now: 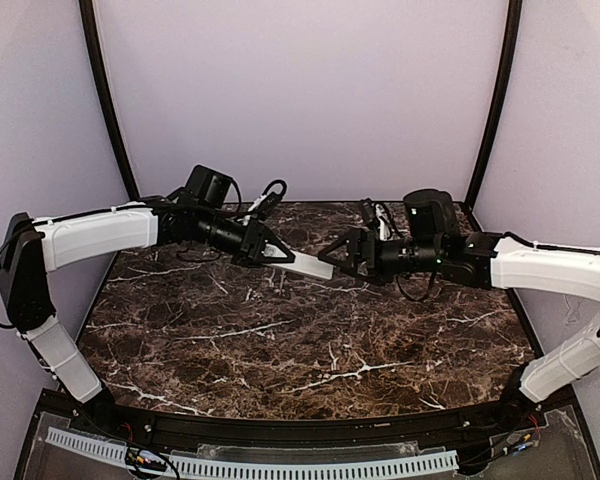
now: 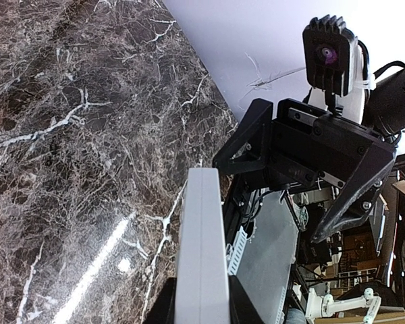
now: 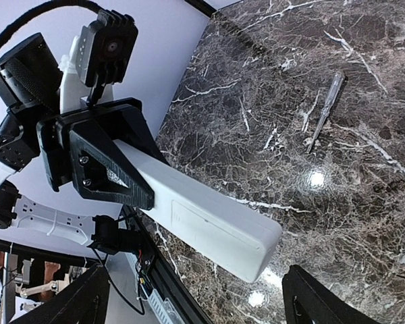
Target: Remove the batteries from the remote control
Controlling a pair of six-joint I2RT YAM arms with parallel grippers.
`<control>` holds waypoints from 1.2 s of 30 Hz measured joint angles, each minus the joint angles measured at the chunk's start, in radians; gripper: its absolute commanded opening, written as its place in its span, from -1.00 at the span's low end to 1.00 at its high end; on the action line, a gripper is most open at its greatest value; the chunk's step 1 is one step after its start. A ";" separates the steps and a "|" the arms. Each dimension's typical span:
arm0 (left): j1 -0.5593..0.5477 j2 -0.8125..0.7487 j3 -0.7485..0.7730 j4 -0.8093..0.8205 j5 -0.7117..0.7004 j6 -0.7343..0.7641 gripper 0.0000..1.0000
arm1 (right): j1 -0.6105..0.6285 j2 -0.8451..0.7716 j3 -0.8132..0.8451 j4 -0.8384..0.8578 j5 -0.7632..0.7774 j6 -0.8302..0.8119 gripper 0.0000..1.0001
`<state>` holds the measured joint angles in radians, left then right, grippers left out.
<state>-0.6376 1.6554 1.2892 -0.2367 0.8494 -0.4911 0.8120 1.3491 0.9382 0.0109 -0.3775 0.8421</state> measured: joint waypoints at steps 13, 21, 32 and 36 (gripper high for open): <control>0.000 -0.027 -0.024 0.050 0.039 -0.029 -0.99 | 0.021 0.057 0.019 -0.002 -0.013 0.027 0.87; 0.000 -0.035 -0.036 0.110 0.087 -0.063 -0.99 | 0.021 0.074 0.030 0.016 -0.015 0.023 0.76; 0.000 -0.035 -0.060 0.173 0.139 -0.106 -0.99 | 0.021 0.090 0.031 0.083 -0.045 0.004 0.62; 0.000 -0.035 -0.067 0.192 0.154 -0.124 -0.99 | 0.021 0.092 0.031 0.104 -0.054 0.004 0.57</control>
<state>-0.6376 1.6207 1.2221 -0.0448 1.0031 -0.6147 0.8333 1.4410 0.9688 0.1150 -0.4316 0.8459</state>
